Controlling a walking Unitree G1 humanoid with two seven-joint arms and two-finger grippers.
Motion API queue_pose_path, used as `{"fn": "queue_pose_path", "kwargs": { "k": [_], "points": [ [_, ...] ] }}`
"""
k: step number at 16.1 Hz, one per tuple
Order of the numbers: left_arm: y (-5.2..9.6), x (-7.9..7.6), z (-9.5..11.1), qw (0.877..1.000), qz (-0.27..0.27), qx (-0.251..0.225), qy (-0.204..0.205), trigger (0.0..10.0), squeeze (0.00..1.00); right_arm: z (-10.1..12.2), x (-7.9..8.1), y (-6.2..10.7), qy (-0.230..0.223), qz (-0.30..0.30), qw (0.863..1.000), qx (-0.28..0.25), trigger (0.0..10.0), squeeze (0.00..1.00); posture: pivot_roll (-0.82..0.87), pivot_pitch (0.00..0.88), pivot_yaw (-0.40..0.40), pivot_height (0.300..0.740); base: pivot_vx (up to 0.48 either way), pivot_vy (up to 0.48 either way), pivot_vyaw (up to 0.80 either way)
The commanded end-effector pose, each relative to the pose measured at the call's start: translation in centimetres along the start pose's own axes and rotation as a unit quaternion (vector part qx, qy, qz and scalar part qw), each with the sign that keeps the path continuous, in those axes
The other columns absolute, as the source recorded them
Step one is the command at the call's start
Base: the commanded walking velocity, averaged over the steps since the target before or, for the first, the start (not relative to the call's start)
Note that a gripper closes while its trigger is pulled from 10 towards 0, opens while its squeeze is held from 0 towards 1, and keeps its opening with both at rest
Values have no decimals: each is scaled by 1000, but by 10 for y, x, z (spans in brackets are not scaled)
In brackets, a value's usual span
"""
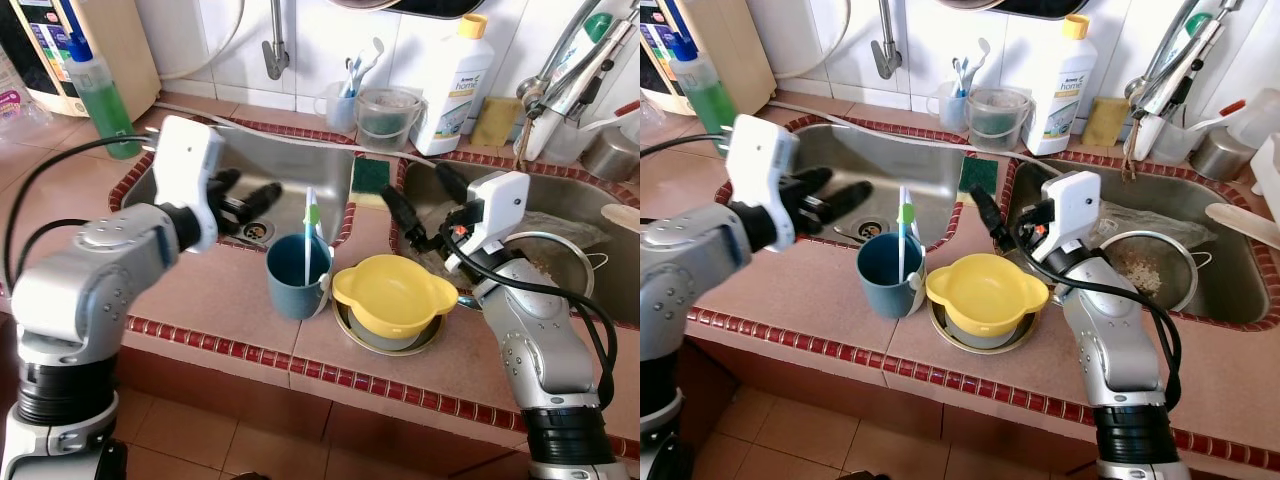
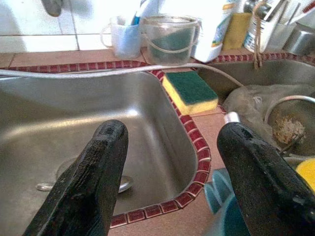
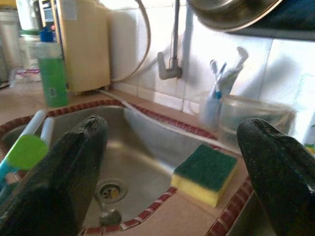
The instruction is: Kitchen organization
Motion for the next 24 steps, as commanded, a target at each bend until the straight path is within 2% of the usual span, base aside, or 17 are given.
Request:
{"fn": "queue_pose_path", "kwargs": {
  "k": [1, 4, 13, 19, 24],
  "points": [
    [1, -1, -3, 1000, 2, 7, -12, 10000, 0, -4, 5, 5, -6, 32, 999, 15, 10000, 0, -50, 49, 15, 740, 0, 0, 0],
    [0, -9, -9, 999, -20, 29, -14, 10000, 0, -9, 9, 12, -2, 68, 997, 28, 10000, 0, -57, 44, 16, 740, 0, 0, 0],
    [-7, -32, -25, 995, -64, 69, 17, 10000, 0, -12, 13, 17, 2, 90, 995, 39, 10000, 0, -63, 48, 22, 740, 0, 0, 0],
    [-26, -30, -31, 995, -22, 85, 37, 10000, 0, -7, 22, 21, -11, 117, 993, 25, 10000, 0, -72, 54, 32, 740, 0, 0, 0],
    [-35, -29, -30, 995, -6, 83, 49, 10000, 0, -5, 24, 23, -15, 121, 992, 24, 10000, 0, -78, 57, 37, 740, 0, 0, 0]
  ]
}}
Point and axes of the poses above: a point about 5 cm out from each wrist's last joint towards the gripper, its own y axis pointing back from the gripper into the wrist, its own z axis along the axis of the wrist's last joint, x = y × z, the point moved 1 cm from there along -y, pointing out of the wrist towards the gripper, and after that the axes turned 15 degrees about y, right-handed, at the moved point
